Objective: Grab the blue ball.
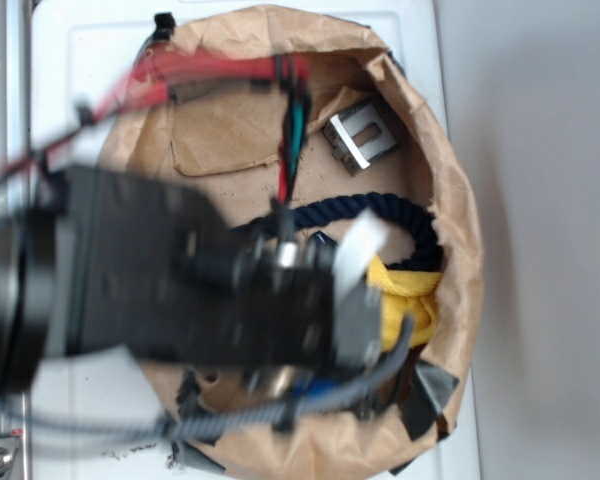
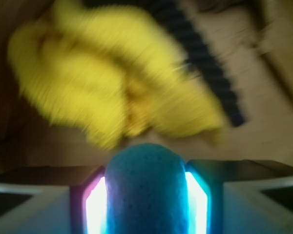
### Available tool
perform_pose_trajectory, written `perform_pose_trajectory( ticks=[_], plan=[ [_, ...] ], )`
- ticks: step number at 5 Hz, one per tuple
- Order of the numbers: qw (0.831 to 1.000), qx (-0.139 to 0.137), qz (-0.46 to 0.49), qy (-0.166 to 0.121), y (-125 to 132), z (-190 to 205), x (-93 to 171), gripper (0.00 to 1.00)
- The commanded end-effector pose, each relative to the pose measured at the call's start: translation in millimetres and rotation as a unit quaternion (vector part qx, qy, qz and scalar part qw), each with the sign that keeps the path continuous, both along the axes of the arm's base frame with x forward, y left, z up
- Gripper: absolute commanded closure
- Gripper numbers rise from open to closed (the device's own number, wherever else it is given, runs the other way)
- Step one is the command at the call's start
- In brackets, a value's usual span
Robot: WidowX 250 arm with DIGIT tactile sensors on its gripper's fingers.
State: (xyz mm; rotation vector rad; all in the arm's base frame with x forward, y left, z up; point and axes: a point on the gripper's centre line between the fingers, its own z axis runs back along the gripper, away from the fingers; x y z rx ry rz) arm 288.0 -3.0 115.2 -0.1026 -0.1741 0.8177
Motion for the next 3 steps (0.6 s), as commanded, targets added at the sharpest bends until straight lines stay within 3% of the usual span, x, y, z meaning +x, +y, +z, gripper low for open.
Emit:
perform_pose_trajectory(
  ticks=[1,2,3],
  plan=[
    [0.998,0.052,-0.024,-0.033,29,88,-24,1.00],
    [0.997,0.039,-0.023,-0.057,27,114,-27,1.00],
    [0.994,0.054,-0.033,-0.088,23,110,-29,1.00]
  ],
)
